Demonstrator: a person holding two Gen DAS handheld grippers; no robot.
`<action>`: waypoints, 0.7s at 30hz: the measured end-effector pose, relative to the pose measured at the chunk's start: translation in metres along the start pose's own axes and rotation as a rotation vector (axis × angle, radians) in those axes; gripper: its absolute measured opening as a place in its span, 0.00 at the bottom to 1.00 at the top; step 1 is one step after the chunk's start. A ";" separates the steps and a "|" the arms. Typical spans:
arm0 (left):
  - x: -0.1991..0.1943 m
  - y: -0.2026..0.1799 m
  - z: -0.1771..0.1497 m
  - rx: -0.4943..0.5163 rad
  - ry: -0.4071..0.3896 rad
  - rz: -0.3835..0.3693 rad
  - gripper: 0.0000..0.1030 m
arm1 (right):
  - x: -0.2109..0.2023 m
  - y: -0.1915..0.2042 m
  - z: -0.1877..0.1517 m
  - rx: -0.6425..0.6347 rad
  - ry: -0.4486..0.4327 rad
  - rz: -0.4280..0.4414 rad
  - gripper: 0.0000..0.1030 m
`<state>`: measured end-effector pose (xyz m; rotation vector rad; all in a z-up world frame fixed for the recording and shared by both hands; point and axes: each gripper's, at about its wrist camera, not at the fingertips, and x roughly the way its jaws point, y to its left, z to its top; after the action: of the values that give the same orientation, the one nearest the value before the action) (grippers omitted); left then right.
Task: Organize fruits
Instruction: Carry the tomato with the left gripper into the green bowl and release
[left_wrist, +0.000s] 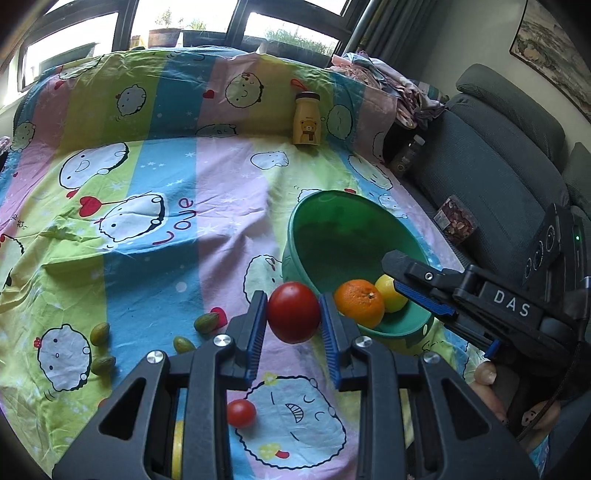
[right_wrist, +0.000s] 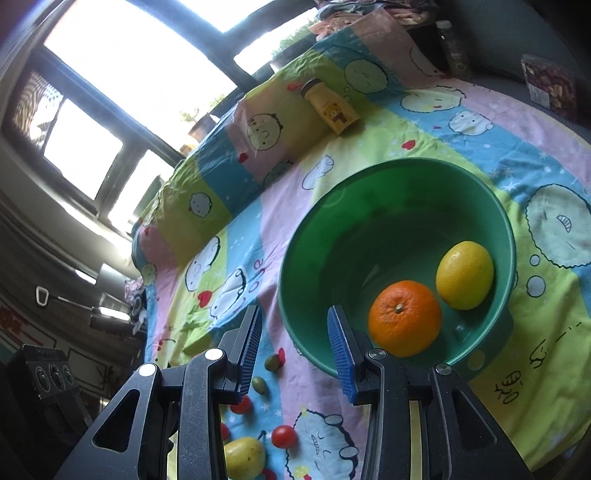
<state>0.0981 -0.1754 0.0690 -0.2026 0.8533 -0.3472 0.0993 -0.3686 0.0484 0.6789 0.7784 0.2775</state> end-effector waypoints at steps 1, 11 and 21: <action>0.002 -0.003 0.001 0.004 0.003 -0.006 0.27 | -0.002 -0.003 0.001 0.011 -0.008 -0.003 0.39; 0.028 -0.035 0.013 0.057 0.043 -0.078 0.27 | -0.015 -0.038 0.013 0.103 -0.074 -0.056 0.39; 0.055 -0.048 0.015 0.070 0.086 -0.125 0.27 | -0.016 -0.055 0.018 0.146 -0.082 -0.093 0.39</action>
<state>0.1321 -0.2404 0.0552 -0.1773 0.9140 -0.5046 0.1012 -0.4256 0.0308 0.7846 0.7539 0.1079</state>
